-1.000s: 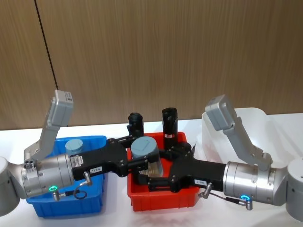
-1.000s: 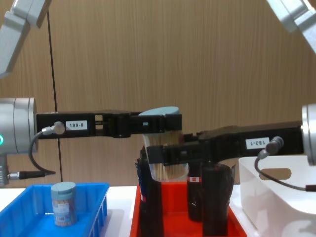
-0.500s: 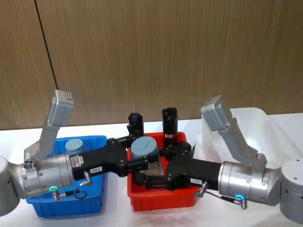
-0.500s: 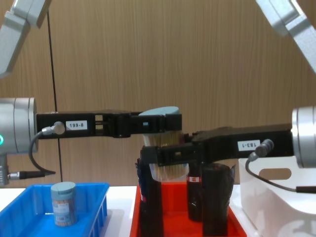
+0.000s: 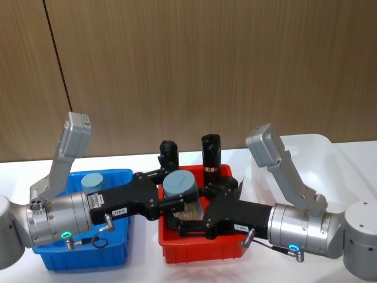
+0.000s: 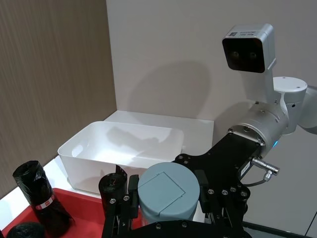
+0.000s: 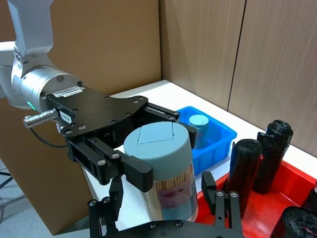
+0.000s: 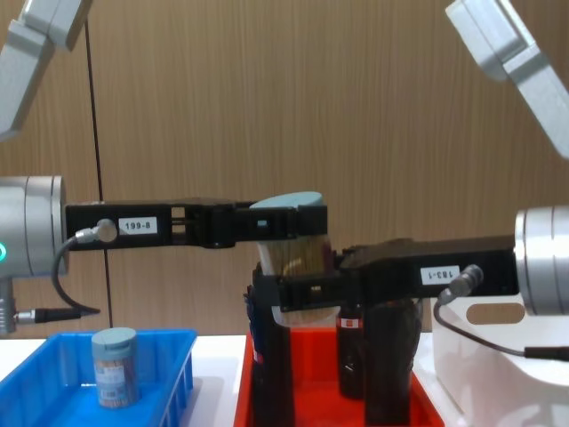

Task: Pick the cotton swabs from the blue box and place them into the white box.

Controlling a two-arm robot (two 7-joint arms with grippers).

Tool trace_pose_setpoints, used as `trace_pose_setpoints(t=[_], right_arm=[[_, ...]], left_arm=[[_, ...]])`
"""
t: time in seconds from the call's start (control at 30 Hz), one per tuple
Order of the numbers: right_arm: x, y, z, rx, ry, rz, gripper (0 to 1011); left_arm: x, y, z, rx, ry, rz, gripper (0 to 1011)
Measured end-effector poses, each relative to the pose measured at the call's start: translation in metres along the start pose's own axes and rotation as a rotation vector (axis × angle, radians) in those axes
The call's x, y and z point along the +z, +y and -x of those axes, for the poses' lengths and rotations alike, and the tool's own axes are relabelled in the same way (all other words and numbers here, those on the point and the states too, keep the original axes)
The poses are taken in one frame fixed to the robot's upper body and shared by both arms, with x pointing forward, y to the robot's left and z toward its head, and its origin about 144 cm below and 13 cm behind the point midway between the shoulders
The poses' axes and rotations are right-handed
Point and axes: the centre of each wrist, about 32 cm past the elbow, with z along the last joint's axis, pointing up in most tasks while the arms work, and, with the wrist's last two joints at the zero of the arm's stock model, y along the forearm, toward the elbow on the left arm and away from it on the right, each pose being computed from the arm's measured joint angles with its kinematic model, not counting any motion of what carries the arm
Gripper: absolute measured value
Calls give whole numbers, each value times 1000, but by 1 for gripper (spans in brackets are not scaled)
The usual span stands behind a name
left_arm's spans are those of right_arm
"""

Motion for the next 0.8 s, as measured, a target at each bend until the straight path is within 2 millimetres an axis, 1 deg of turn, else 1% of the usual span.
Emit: trace_pose_setpoints(t=[0.07, 0.1, 0.2, 0.23, 0.3, 0.37, 0.43, 0.47, 0.6, 0.8], right_arm=[[-1, 0, 0, -1, 0, 0, 994], [-1, 1, 0, -2, -1, 0, 955], [-2, 1, 0, -5, -2, 1, 917], [-2, 1, 0, -6, -2, 0, 865], [-3, 1, -1, -7, -3, 0, 797], [-3, 1, -1, -9, -3, -2, 763], [-3, 1, -1, -10, -3, -2, 687], [-3, 1, -1, -10, -3, -3, 669], [-4, 1, -1, -10, -1, -6, 648], [-4, -1, -1, -14, 0, -12, 648]], left_arm=[[0, 0, 0, 0, 0, 0, 681], [0, 0, 0, 0, 0, 0, 681], [0, 0, 0, 0, 0, 0, 681], [0, 0, 0, 0, 0, 0, 681], [0, 0, 0, 0, 0, 0, 681], [0, 0, 0, 0, 0, 0, 679], [0, 0, 0, 0, 0, 0, 679], [0, 0, 0, 0, 0, 0, 681], [0, 0, 0, 0, 0, 0, 679], [0, 0, 0, 0, 0, 0, 841]])
